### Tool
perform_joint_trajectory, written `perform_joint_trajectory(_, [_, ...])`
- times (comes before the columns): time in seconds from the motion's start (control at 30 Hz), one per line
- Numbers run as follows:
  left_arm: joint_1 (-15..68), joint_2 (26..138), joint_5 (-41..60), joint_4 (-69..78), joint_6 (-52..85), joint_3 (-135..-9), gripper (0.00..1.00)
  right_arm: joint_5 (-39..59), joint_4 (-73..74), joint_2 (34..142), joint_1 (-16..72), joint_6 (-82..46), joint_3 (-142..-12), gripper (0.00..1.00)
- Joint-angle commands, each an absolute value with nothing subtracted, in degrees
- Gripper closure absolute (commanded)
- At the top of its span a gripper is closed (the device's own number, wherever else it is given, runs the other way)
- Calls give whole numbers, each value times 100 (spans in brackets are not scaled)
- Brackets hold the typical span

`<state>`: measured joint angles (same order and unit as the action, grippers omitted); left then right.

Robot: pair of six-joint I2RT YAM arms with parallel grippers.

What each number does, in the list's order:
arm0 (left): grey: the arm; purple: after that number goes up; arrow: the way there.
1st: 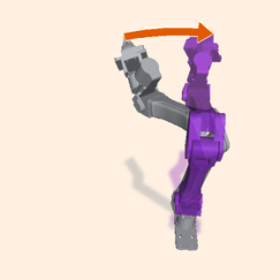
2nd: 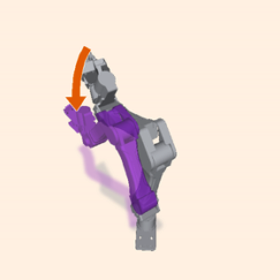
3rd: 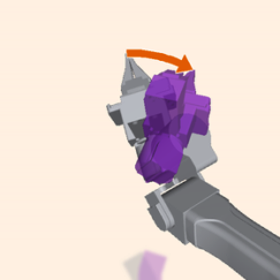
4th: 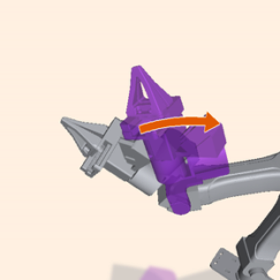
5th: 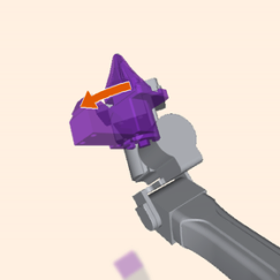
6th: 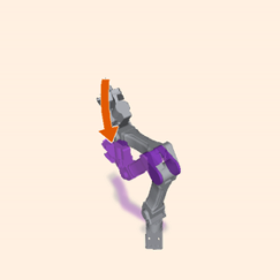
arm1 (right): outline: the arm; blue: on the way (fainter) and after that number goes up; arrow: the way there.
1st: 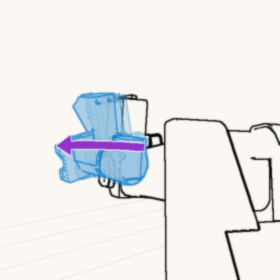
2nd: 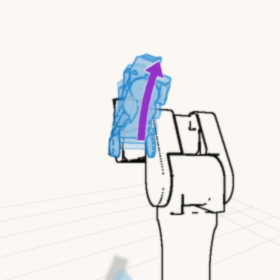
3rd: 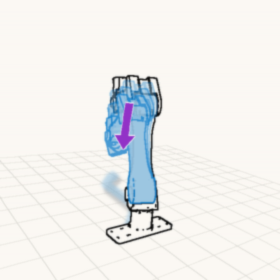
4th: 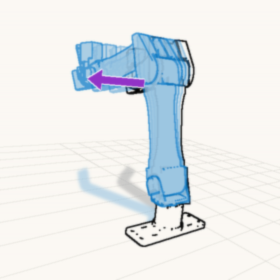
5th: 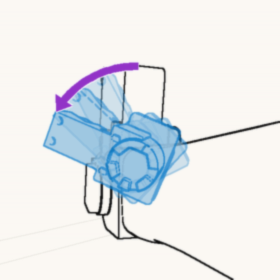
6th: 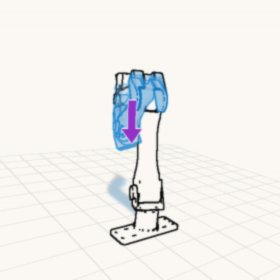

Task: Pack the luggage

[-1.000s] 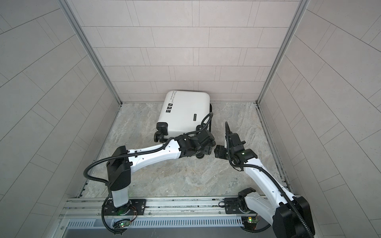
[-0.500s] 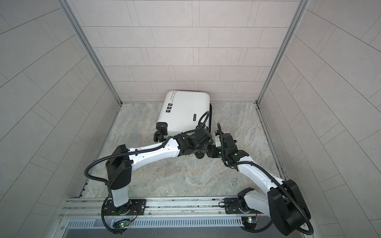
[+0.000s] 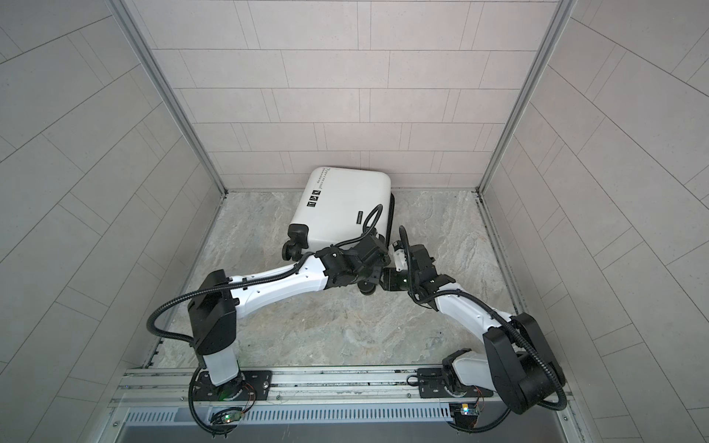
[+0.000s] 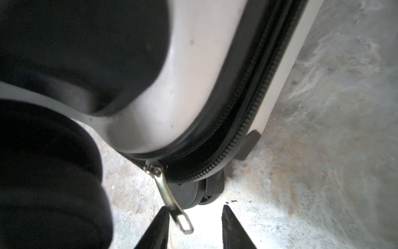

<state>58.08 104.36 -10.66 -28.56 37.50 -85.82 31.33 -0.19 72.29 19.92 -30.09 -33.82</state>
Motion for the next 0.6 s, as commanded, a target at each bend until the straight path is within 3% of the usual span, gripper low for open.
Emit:
perform_joint_trajectory(0.0, [5713,9958,-1221,-2532,3536,-8480,100,3402,15,7009,1897,-2992,-3374,54])
perform_joint_trajectory(0.27, [5695,9711,-1095,-2400,3509,-8442,100,3485,70,6595,1839,-3236,-3243,40])
perform_joint_trajectory(0.57, [5678,9697,-1081,-2396,3540,-8404,100,3823,951,7284,1902,-3357,-3183,51])
